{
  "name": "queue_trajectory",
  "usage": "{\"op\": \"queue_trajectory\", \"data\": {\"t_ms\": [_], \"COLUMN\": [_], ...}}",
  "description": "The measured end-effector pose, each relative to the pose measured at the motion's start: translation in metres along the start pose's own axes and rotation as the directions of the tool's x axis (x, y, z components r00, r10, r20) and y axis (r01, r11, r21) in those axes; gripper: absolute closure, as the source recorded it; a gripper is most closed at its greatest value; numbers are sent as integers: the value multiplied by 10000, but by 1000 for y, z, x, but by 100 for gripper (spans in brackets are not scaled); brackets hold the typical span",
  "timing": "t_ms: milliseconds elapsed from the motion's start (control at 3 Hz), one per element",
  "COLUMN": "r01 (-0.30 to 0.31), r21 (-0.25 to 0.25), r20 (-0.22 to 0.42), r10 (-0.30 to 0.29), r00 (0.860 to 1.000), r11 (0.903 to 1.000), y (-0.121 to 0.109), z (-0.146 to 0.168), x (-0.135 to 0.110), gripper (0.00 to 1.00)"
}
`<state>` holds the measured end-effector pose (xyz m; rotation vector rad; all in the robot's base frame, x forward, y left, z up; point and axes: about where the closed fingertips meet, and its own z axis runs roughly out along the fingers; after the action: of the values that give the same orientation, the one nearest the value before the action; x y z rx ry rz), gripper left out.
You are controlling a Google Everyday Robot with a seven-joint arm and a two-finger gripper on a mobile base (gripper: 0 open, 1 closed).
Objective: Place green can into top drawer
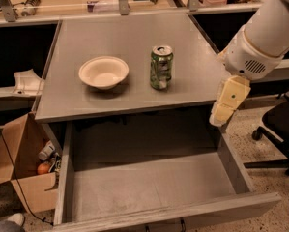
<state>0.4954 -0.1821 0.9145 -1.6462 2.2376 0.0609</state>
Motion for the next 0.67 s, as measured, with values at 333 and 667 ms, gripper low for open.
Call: {"op": "queue_trajectory", "data": {"t_ms": [333,667], "r01": [-1,-559], "r21": [-6,-72], "r20": [-1,854], "r10": [1,563], "r00": [10000,9948], "r11": [10000,9984], "y": [0,-11], "z": [0,9], "x": [0,-3], "gripper": [0,0]}}
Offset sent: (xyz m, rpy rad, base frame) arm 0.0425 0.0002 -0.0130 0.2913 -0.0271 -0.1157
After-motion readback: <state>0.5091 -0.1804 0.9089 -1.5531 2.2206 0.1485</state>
